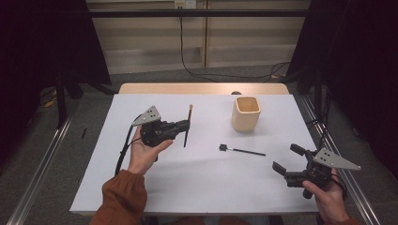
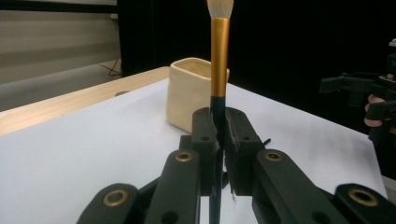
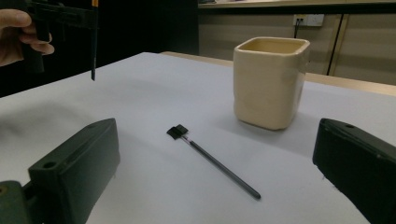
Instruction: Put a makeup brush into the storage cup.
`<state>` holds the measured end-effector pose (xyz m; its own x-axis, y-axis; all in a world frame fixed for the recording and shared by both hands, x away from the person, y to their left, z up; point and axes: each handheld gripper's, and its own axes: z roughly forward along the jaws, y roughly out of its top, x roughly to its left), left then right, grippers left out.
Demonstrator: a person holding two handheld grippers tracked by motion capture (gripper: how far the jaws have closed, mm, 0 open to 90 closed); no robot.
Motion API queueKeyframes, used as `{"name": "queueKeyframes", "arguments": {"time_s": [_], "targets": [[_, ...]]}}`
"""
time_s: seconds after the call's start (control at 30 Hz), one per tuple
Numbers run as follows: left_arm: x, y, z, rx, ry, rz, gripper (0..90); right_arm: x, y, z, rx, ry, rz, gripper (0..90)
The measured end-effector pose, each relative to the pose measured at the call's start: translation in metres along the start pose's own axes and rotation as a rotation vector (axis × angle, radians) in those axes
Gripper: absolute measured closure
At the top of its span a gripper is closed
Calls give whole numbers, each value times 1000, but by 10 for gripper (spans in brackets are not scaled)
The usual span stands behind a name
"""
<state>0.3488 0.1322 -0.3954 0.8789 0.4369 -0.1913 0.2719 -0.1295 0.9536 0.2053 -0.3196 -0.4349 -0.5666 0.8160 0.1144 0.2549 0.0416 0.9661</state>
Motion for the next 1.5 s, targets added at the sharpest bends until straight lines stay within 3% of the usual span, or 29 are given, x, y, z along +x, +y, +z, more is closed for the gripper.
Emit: {"name": "queueKeyframes", "arguments": {"time_s": [0.3,0.4,0.53,0.6,0.77,1.03,1.13,1.3,1.5], "targets": [[-6,2,0,-12,-15,-16,838,5,18,20,-32,34,-15,14],[-7,2,1,-9,-23,-17,837,7,22,24,-16,50,-15,31],[-10,2,4,-5,-33,-14,837,11,30,35,6,108,-15,36],[-11,2,4,-6,-36,-13,838,12,32,37,6,120,-20,33],[-16,3,9,3,-47,-18,837,19,47,51,-2,201,-13,17],[-18,7,17,2,-64,-4,837,25,68,68,-16,257,-33,0],[-19,12,20,-1,-73,3,837,30,71,81,2,298,-77,0],[-23,24,33,12,-93,28,837,34,80,95,-7,310,-50,0],[-30,27,43,6,-117,37,837,36,94,105,-27,326,-55,0]]}}
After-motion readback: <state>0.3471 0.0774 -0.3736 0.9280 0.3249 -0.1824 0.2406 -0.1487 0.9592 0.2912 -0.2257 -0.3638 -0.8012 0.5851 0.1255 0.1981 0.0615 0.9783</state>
